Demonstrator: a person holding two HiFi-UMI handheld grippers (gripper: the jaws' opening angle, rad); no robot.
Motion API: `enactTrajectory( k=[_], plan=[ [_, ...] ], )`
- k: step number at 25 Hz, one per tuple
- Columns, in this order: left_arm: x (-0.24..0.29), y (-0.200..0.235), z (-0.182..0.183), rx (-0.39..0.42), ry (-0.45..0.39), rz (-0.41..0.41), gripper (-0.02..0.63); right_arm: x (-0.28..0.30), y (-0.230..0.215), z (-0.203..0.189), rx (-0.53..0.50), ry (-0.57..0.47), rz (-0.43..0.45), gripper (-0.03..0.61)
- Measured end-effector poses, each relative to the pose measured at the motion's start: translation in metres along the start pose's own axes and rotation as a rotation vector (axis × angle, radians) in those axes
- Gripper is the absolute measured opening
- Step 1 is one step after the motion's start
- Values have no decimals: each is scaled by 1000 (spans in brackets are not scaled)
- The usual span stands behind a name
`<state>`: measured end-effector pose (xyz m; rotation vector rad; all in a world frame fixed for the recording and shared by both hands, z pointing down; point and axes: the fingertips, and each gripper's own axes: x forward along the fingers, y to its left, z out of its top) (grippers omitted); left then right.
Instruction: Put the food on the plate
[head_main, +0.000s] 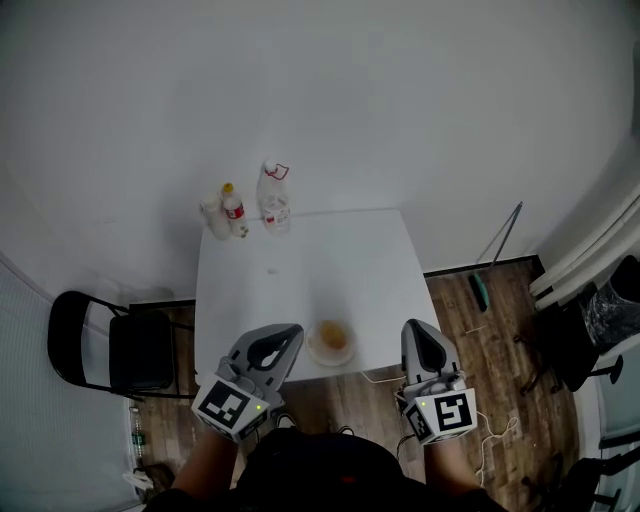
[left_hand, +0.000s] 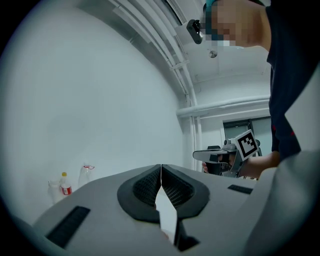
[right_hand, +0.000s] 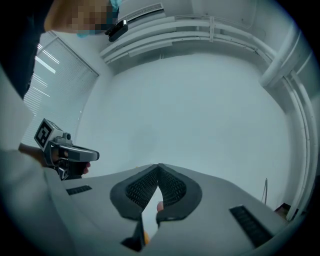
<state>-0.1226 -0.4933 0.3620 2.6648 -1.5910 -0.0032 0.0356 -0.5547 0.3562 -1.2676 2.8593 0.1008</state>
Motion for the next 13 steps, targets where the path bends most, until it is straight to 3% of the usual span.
enactTrajectory(
  k=[7,13],
  plan=[
    [-6,2,-2,0,25,35,25,2,1,0,19,33,18,21],
    [-12,1,-7,0,-3,26,25,2,8,2,-32,16,41,22]
  ],
)
